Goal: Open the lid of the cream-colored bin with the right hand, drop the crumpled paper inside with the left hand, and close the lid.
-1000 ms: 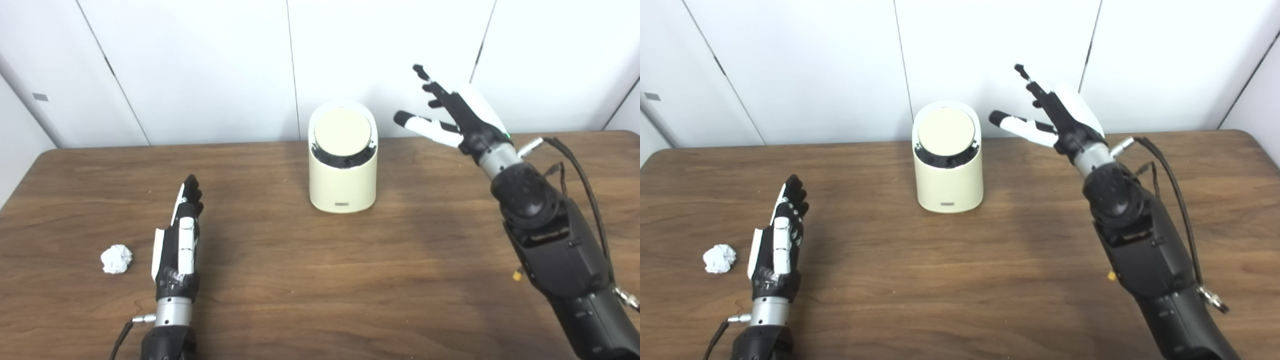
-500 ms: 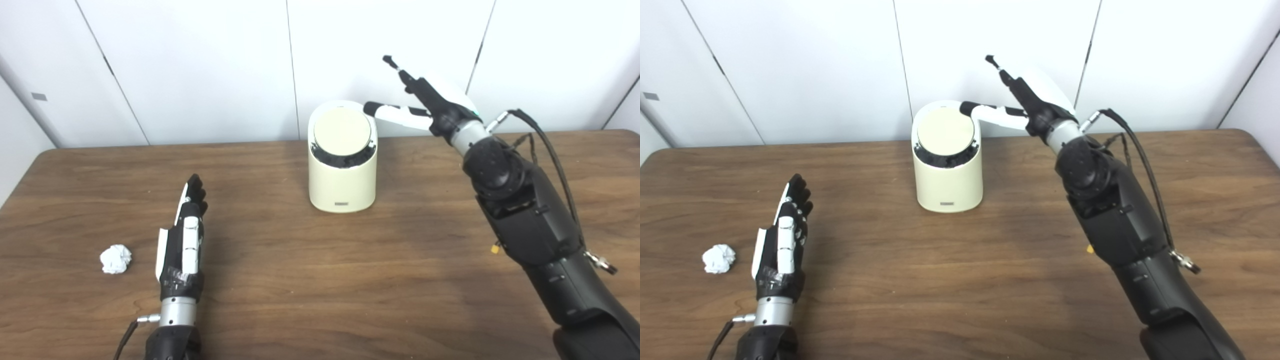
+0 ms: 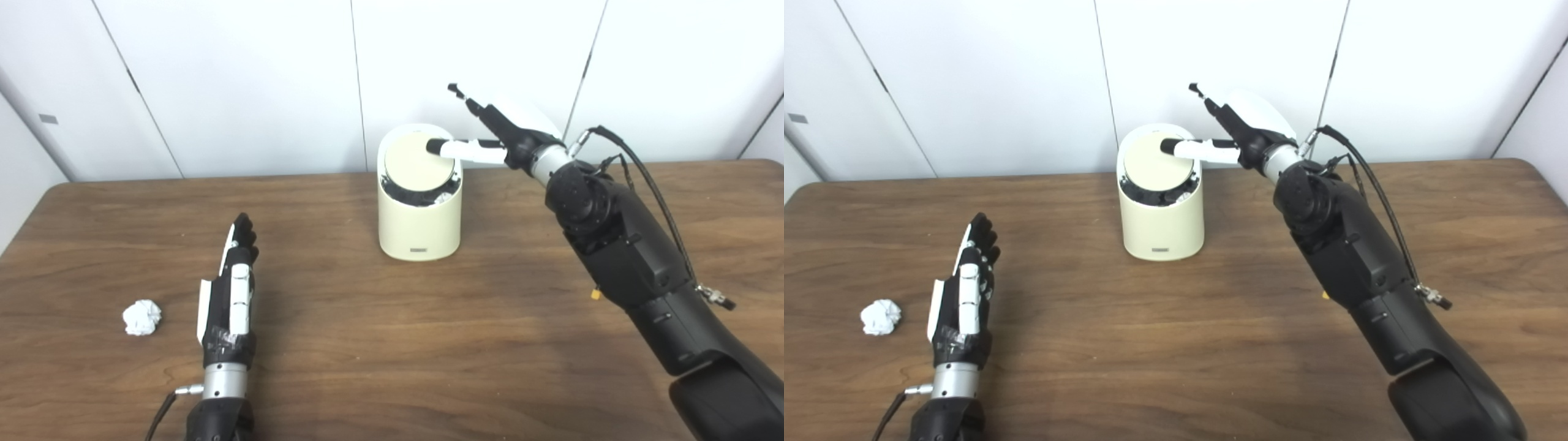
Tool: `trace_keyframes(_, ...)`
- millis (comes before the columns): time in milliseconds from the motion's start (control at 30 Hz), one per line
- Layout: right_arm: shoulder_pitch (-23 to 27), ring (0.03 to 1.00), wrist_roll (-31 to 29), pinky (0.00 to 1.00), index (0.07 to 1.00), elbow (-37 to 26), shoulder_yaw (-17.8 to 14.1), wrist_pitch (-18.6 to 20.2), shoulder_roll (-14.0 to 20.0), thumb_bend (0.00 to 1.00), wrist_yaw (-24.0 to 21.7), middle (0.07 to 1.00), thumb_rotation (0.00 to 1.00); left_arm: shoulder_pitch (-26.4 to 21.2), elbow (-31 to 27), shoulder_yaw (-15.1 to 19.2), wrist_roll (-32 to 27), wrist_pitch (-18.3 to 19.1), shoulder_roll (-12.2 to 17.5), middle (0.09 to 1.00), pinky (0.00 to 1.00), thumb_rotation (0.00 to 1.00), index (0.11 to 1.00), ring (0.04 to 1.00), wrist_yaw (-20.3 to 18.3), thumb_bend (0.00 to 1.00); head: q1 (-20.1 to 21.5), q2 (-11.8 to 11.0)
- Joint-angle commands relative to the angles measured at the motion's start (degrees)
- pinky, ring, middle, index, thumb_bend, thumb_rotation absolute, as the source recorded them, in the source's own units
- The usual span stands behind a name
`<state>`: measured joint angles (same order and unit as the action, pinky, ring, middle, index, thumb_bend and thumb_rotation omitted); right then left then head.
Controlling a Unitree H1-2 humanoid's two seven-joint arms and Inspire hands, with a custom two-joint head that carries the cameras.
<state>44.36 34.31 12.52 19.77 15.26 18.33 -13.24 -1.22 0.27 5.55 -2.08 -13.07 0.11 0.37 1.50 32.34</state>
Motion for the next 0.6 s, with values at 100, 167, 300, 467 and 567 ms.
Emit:
trace_keyframes(100, 4.59, 0.986, 1.45, 0.99, 0.972, 0.87, 0.77, -3.35, -0.17, 0.73, 0.94, 0.964, 0.86, 2.07, 2.78, -1.46, -0.27, -0.72, -2.30, 0.995, 1.00, 0.91, 1.000, 1.000, 0.37, 0.41, -0.36, 0.18)
trace_keyframes(167, 4.72, 0.985, 1.93, 0.99, 0.968, 1.53, 1.33, -4.04, -0.03, 0.72, 0.68, 0.960, 0.85, 2.00, 2.81, -1.52, -0.13, -0.72, -2.43, 0.994, 1.00, 0.90, 1.000, 1.000, 0.47, 0.42, -0.38, 0.17)
trace_keyframes(300, 4.87, 0.975, 2.79, 0.97, 0.959, 2.68, 2.14, -4.92, -0.04, 0.74, 0.51, 0.946, 0.85, 1.81, 3.27, -1.62, -0.48, -1.03, -2.45, 0.994, 1.00, 0.90, 1.000, 1.000, 0.34, 0.42, -0.44, 0.25)
trace_keyframes(467, 5.26, 0.966, 3.95, 0.96, 0.954, 3.78, 2.79, -5.52, -0.45, 0.73, 0.84, 0.937, 0.83, 1.72, 3.54, -1.81, -0.39, -1.29, -2.51, 0.991, 1.00, 0.90, 1.000, 1.000, 0.50, 0.42, -0.37, 0.40)
trace_keyframes(567, 5.62, 0.966, 4.53, 0.96, 0.956, 4.48, 3.05, -5.89, -0.68, 0.71, 0.98, 0.933, 0.81, 1.71, 3.43, -1.91, -0.35, -0.99, -2.65, 0.993, 1.00, 0.90, 1.000, 1.000, 0.70, 0.43, -0.45, 0.40)
